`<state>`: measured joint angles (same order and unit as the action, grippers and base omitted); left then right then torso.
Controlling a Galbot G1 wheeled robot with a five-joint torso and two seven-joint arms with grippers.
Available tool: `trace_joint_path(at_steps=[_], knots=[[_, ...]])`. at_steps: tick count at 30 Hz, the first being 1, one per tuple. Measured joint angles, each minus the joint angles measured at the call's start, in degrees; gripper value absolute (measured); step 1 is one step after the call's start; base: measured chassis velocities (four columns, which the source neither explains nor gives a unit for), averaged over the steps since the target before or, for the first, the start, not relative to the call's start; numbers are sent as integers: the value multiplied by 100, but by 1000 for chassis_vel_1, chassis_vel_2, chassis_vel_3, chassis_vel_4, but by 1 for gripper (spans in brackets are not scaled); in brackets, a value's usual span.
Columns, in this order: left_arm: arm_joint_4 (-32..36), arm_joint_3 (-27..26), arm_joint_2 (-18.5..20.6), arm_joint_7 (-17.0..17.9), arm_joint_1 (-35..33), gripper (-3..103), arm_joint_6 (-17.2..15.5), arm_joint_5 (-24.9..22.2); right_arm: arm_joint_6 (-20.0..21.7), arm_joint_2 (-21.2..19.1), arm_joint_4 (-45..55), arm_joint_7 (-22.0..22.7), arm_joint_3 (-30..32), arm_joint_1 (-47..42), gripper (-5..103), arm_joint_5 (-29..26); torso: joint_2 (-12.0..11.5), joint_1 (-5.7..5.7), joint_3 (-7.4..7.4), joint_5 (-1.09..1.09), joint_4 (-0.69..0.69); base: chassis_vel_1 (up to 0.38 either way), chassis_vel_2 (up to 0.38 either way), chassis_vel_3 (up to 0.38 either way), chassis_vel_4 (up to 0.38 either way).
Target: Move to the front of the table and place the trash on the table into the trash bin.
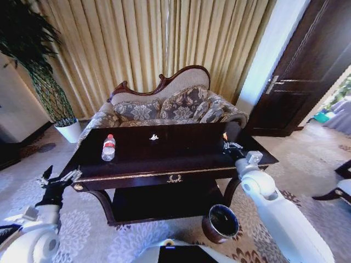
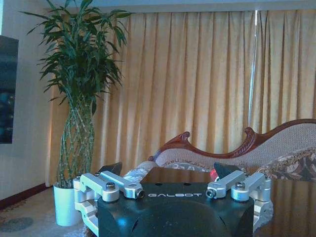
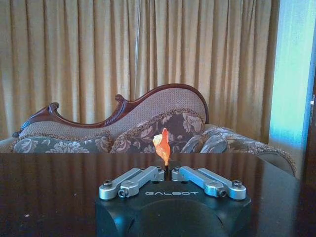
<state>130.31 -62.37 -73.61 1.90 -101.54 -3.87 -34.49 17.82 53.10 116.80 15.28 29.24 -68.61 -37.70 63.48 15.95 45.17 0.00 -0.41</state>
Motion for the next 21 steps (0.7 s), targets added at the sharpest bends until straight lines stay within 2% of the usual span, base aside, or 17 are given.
trace_joint_path(at_steps=[21], knots=[[-46,12,-41,-13,8,100,15,12,27,10,-37,-12,-23,-52,2,16,0,0,0,0,0,94,-100,-98,99]])
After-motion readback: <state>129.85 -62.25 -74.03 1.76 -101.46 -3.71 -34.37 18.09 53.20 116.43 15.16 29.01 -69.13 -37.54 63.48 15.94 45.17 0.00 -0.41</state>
